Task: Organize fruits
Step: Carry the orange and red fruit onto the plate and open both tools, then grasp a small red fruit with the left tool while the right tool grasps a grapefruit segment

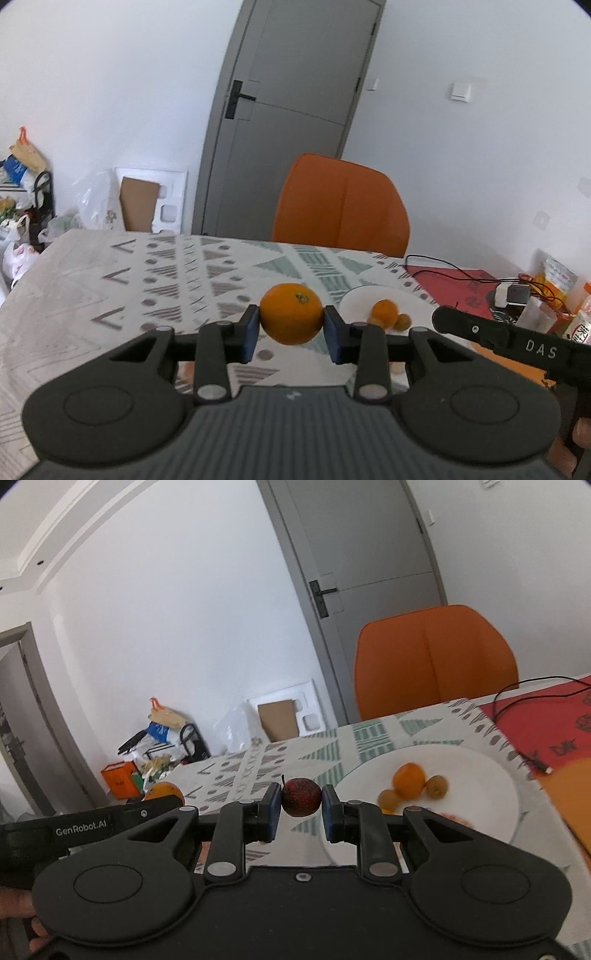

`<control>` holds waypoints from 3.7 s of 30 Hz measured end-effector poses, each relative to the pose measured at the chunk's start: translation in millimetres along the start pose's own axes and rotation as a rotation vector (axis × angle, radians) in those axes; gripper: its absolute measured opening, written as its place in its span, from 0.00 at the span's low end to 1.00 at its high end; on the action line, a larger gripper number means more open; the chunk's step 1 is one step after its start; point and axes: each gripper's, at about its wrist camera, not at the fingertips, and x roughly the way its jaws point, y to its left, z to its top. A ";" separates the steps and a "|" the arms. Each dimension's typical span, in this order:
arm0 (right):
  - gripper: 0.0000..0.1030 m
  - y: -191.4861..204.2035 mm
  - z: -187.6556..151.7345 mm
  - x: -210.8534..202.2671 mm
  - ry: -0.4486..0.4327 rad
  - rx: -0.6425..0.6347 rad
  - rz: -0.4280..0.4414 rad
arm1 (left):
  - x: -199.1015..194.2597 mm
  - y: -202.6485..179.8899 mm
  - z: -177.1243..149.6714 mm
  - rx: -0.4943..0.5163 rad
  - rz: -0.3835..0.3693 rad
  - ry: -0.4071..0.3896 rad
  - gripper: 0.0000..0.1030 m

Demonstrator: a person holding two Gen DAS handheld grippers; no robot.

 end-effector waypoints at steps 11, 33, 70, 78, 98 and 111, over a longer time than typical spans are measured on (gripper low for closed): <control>0.21 -38.1 8.3 -14.6 -0.030 0.009 -0.047 | 15.9 -34.4 11.0 0.062 -0.021 -0.012 0.34; 0.21 -105.8 14.9 5.1 -0.014 0.067 -0.166 | 85.6 -83.0 7.9 0.136 -0.113 0.066 0.34; 0.54 -130.7 -6.9 18.1 -0.014 0.120 -0.205 | 101.3 -77.9 3.1 0.140 -0.026 0.108 0.68; 0.83 -117.5 -8.0 11.7 -0.012 0.118 -0.221 | 79.9 -63.3 3.4 0.140 -0.007 0.059 0.91; 1.00 -67.6 -22.0 2.5 -0.038 0.153 -0.174 | 17.9 -2.0 13.1 0.007 0.105 0.007 0.95; 1.00 -31.4 -21.7 6.3 -0.026 0.107 -0.126 | -3.6 41.0 9.7 -0.013 0.180 0.003 0.96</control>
